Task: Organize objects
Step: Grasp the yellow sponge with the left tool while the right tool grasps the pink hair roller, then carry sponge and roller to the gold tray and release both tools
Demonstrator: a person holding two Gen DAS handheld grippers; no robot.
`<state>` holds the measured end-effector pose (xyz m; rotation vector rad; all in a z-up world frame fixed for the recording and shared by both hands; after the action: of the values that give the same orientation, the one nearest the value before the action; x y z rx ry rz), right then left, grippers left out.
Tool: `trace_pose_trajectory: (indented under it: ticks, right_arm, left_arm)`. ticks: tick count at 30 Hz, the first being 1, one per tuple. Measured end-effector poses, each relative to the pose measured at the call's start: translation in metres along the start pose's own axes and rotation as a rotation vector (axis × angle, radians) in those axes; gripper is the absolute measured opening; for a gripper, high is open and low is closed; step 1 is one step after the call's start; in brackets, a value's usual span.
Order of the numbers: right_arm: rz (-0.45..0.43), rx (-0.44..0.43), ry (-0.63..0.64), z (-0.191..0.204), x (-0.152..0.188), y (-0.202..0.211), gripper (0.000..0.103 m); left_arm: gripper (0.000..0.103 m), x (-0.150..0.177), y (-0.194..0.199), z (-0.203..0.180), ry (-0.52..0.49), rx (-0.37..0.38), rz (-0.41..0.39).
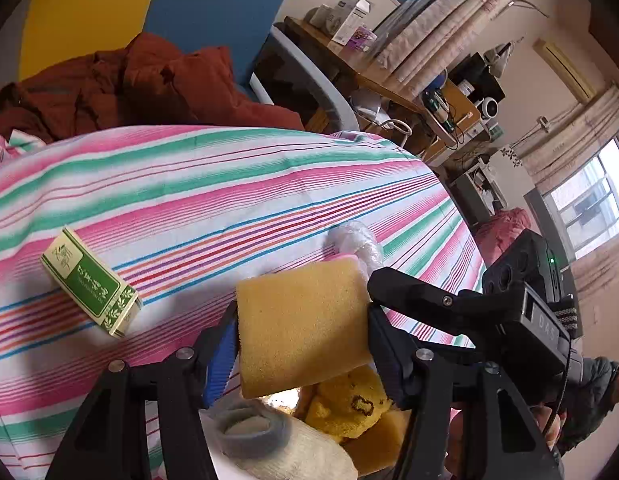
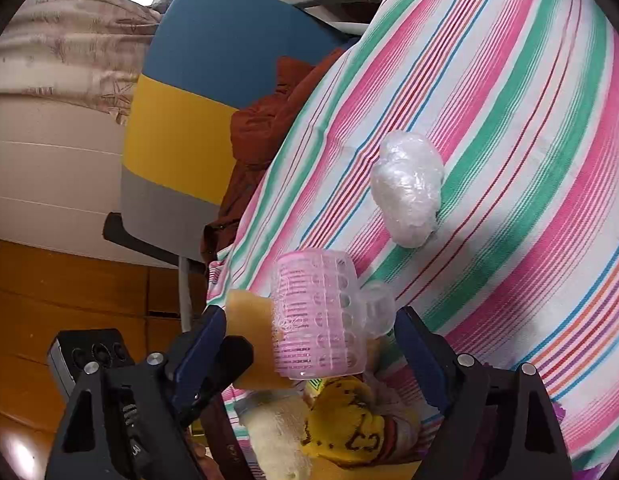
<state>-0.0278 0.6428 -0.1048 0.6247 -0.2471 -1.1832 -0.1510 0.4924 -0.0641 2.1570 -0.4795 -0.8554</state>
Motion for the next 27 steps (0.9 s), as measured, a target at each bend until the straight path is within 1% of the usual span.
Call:
trace_pose_trajectory:
  ticks: [2,3,4,6,8,9,11,12,13,14,15,17,19,21,23,24,26,27]
  right_arm:
    - [0.014,-0.026,-0.027,-0.005,0.000,-0.001,0.089]
    - [0.024,-0.062,-0.064,-0.009,-0.001,-0.002,0.091]
    - [0.022,-0.080,-0.075,-0.010,-0.001,-0.001,0.089]
    - [-0.013,-0.070,-0.030,-0.003,-0.002,0.007,0.087]
    - [-0.024,-0.094,-0.001,0.004,-0.003,0.010,0.086]
    - [-0.030,-0.106,0.002,0.006,-0.003,0.013,0.083]
    - [-0.056,-0.106,0.017,0.008,-0.005,0.019,0.073]
    - [-0.066,-0.102,0.010,0.006,-0.005,0.022,0.063]
    - [-0.068,-0.105,-0.007,0.002,-0.007,0.023,0.063]
    - [-0.054,-0.119,-0.017,0.000,-0.007,0.021,0.063]
    - [-0.048,-0.107,-0.011,0.000,-0.006,0.020,0.063]
    - [-0.055,-0.014,0.029,0.002,-0.006,0.018,0.063]
    - [-0.045,0.016,0.011,-0.005,-0.007,0.014,0.063]
    - [-0.064,0.042,0.017,-0.006,-0.010,0.017,0.063]
    - [-0.073,0.036,0.044,0.000,-0.011,0.019,0.063]
    - [-0.080,0.028,0.075,0.006,-0.010,0.021,0.063]
    - [-0.085,0.004,0.133,0.020,-0.007,0.023,0.063]
    - [-0.085,-0.016,0.182,0.031,-0.003,0.024,0.063]
  left_arm:
    - [0.060,0.000,0.001,-0.003,-0.025,0.004,-0.007]
    - [0.060,-0.002,-0.002,-0.006,-0.027,0.012,-0.012]
    - [0.060,-0.003,0.000,-0.007,-0.020,0.036,-0.020]
    - [0.060,-0.007,0.000,-0.008,-0.017,0.053,-0.030]
    - [0.060,-0.008,0.004,-0.012,-0.017,0.073,-0.046]
    - [0.060,-0.010,0.005,-0.014,-0.018,0.082,-0.054]
    - [0.060,-0.012,0.011,-0.017,-0.027,0.096,-0.070]
    - [0.060,-0.013,0.013,-0.017,-0.026,0.102,-0.072]
    - [0.059,-0.012,0.017,-0.018,-0.018,0.129,-0.078]
    - [0.059,-0.012,0.019,-0.018,-0.017,0.129,-0.078]
    - [0.059,-0.011,0.019,-0.018,-0.019,0.116,-0.080]
    - [0.059,-0.008,0.020,-0.017,-0.018,0.113,-0.073]
    - [0.059,-0.002,0.024,-0.017,-0.012,0.117,-0.074]
    - [0.059,0.004,0.031,-0.016,-0.009,0.104,-0.083]
    - [0.059,0.010,0.042,-0.013,-0.003,0.085,-0.101]
    - [0.059,0.013,0.049,-0.012,0.000,0.072,-0.115]
    - [0.059,0.018,0.068,-0.008,-0.004,0.023,-0.149]
    - [0.059,0.021,0.077,-0.007,-0.005,0.012,-0.166]
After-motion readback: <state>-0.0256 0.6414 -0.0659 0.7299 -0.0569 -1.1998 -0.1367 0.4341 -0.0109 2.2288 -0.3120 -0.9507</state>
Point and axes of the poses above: each gripper's, at about its wrist camera, not at the fingertips, and y roughly against the way its jaws point, z to its left, x to its underside, the point moved 3 cm from there along -y, roughly the way its jaws point, and after that the axes turned 1 degree about z, right-handed, at the moved point
